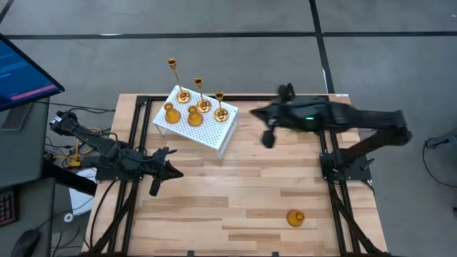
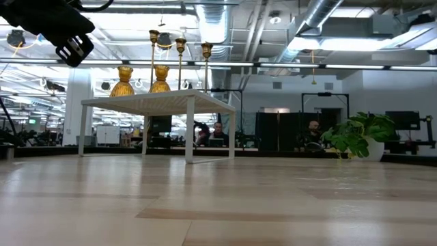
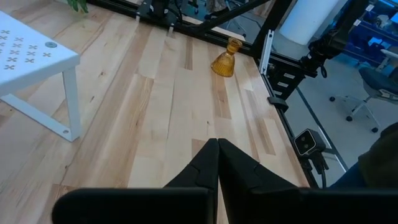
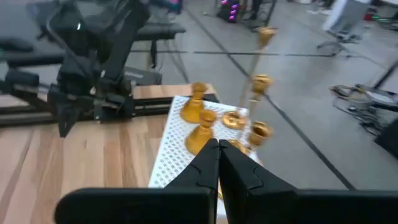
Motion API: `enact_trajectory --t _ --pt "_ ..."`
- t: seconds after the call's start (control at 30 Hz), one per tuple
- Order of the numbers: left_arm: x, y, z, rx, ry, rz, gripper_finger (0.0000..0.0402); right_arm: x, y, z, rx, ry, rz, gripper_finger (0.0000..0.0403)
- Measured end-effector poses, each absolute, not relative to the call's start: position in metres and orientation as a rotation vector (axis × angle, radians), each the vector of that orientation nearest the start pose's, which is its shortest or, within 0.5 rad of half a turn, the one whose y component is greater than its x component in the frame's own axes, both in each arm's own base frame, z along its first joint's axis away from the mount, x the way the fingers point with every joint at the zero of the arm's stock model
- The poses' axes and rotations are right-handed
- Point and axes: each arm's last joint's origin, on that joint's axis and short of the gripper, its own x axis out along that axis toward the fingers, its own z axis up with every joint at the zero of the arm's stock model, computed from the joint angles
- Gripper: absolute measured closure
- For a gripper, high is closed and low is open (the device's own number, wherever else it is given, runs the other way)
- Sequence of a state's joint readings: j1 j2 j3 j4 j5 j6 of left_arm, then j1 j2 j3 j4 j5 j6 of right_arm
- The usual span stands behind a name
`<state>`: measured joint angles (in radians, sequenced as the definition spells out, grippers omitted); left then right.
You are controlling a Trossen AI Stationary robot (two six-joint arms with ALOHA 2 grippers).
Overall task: Pick & Place candle stick holders
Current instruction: Put the top brown glass candle holder on the shelf aligned with the other brown glass candle holder
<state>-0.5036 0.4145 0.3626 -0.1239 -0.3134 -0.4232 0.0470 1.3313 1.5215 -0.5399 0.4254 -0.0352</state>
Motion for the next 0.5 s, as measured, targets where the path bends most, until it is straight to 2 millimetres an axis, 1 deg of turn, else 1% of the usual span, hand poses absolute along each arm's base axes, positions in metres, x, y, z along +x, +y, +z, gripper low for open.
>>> enact_trajectory --t 0.07,0.17,0.27,0.33,0.4,0.5 --pt "0.109 -0.050 0.241 -0.353 0.195 -0.153 0.0394 0.250 0.007 0.445 -0.104 0.327 -0.411 0.0403" --pt "0.110 -0.050 0.241 -0.356 0.189 -0.154 0.0394 0.218 0.019 0.460 -0.088 0.261 -0.479 0.0403" --pt "0.111 -0.051 0.245 -0.373 0.149 -0.158 0.0394 0.191 0.032 0.468 -0.078 0.223 -0.521 0.0403" --pt "0.113 -0.052 0.249 -0.394 0.113 -0.165 0.0394 0.178 0.039 0.469 -0.082 0.214 -0.551 0.0403" --pt "0.115 -0.053 0.254 -0.450 0.066 -0.175 0.0394 0.168 0.046 0.470 -0.083 0.204 -0.580 0.0403" --pt "0.121 -0.056 0.260 -0.533 0.013 -0.187 0.0394 0.158 0.055 0.468 -0.081 0.193 -0.616 0.0403"
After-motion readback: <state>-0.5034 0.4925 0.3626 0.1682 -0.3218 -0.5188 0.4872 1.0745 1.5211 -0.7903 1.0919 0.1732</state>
